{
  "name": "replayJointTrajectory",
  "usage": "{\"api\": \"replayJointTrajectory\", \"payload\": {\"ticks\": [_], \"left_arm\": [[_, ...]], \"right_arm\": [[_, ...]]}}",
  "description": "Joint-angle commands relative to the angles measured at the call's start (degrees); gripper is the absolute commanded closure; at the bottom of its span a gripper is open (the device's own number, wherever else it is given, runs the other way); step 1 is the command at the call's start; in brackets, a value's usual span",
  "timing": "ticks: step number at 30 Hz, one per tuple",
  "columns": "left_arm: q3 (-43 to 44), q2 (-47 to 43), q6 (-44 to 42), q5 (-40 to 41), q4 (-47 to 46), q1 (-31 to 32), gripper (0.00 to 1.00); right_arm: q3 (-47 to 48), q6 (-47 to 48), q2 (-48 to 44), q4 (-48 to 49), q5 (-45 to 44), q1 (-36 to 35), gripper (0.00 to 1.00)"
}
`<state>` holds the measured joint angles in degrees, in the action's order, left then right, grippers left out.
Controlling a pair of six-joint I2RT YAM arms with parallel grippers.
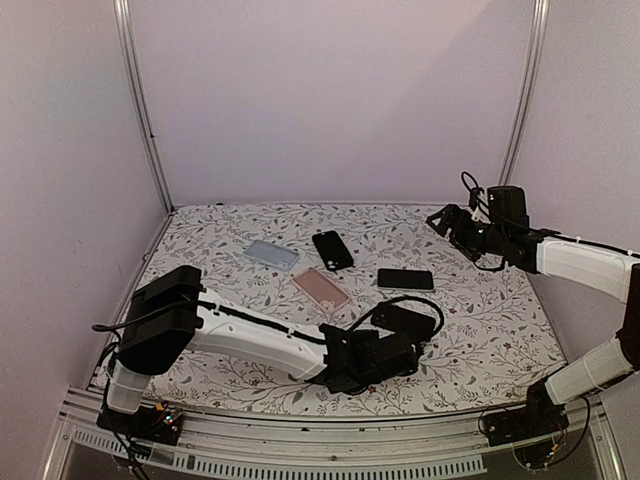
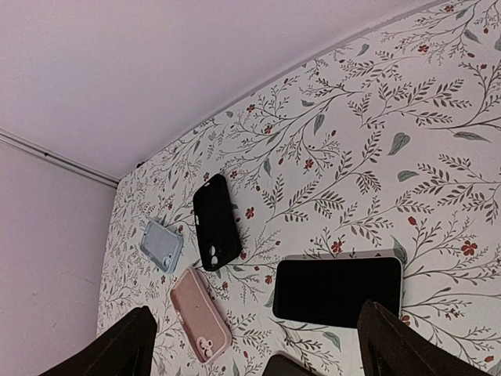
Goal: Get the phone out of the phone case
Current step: Place the phone at the center of the board.
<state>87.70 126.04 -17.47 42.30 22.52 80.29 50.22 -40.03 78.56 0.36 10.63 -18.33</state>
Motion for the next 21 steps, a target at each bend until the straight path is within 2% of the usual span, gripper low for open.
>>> {"api": "replayJointTrajectory", "payload": {"ticks": [1,6,16,21], "left_arm": [[0.2,-0.7,-3.8,3.7,-4.7,1.5,0.93],[-1.9,-2.1,-4.0,1.2,-5.2,2.1,0.84],[-1.9,-3.5,-0.9,-1.6,-2.4,2.1,0.79],[-3.4,-6.5,2.2,-5.5,-1.2,2.1,0.76]], "right_arm": [[-1.0,-0.3,-0.9,0.0,0.3,0.3,0.08],[-2.3,-1.1,-1.8,0.3,0.4,0.3,0.08],[-3.3,-1.8,-2.7,0.3,0.3,0.3,0.08],[-3.0,-1.7,-2.6,0.4,0.6,0.3,0.07]]}}
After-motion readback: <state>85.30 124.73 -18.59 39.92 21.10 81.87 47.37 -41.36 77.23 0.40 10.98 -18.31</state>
